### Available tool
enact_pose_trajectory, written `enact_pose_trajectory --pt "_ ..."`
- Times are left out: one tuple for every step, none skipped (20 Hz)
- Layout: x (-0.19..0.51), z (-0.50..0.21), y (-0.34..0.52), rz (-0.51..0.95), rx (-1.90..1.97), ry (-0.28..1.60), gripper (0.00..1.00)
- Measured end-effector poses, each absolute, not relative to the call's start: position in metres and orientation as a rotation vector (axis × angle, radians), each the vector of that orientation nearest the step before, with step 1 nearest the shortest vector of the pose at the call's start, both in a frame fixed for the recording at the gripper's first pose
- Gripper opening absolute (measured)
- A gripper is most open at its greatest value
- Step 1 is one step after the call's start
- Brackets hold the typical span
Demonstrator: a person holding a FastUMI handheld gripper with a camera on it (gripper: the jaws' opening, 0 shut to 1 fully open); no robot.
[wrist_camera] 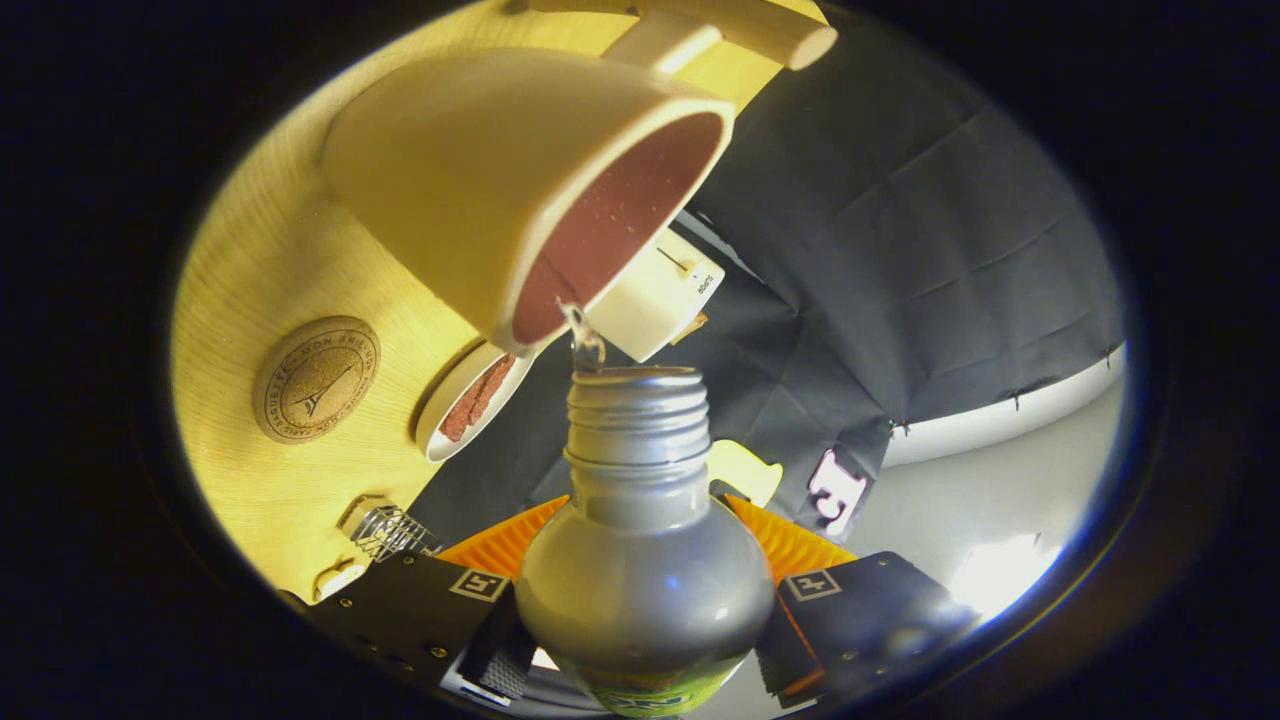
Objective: Take the bottle from table, then pour the juice into the cup, finally place the bottle on the coaster
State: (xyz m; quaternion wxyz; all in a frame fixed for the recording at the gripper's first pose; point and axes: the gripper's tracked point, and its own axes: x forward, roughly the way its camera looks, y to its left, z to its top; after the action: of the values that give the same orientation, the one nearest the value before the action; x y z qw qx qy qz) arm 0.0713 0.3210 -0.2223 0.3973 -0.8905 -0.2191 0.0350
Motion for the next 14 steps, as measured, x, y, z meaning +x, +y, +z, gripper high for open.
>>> enact_pose_trajectory --pt "0.0635 -0.2249 0.3229 0.085 -2.27 -0.578 0.84" --pt "0.0626 -0.2262 0.3224 0.081 -2.285 -0.592 0.84" --pt "0.0598 -0.2284 0.3218 0.079 -2.303 -0.597 0.84" --pt "0.0599 -0.2273 0.3221 0.078 -2.319 -0.601 0.84" --pt "0.0594 -0.2283 0.3218 0.078 -2.335 -0.605 0.84" --pt "0.0617 -0.2277 0.3215 0.075 -2.348 -0.609 0.84" --pt "0.0635 -0.2268 0.3211 0.071 -2.36 -0.609 0.84" --pt "0.0654 -0.2256 0.32 0.066 -2.371 -0.606 0.84" --pt "0.0655 -0.2251 0.3207 0.065 -2.387 -0.604 0.84" --pt "0.0637 -0.2251 0.3233 0.063 -2.399 -0.61 0.84" --pt "0.0625 -0.2249 0.3248 0.061 -2.409 -0.618 0.84" --pt "0.0626 -0.2242 0.325 0.062 -2.419 -0.62 0.84" --pt "0.0623 -0.2244 0.3259 0.065 -2.427 -0.622 0.84" --pt "0.0623 -0.2247 0.327 0.068 -2.432 -0.626 0.84"
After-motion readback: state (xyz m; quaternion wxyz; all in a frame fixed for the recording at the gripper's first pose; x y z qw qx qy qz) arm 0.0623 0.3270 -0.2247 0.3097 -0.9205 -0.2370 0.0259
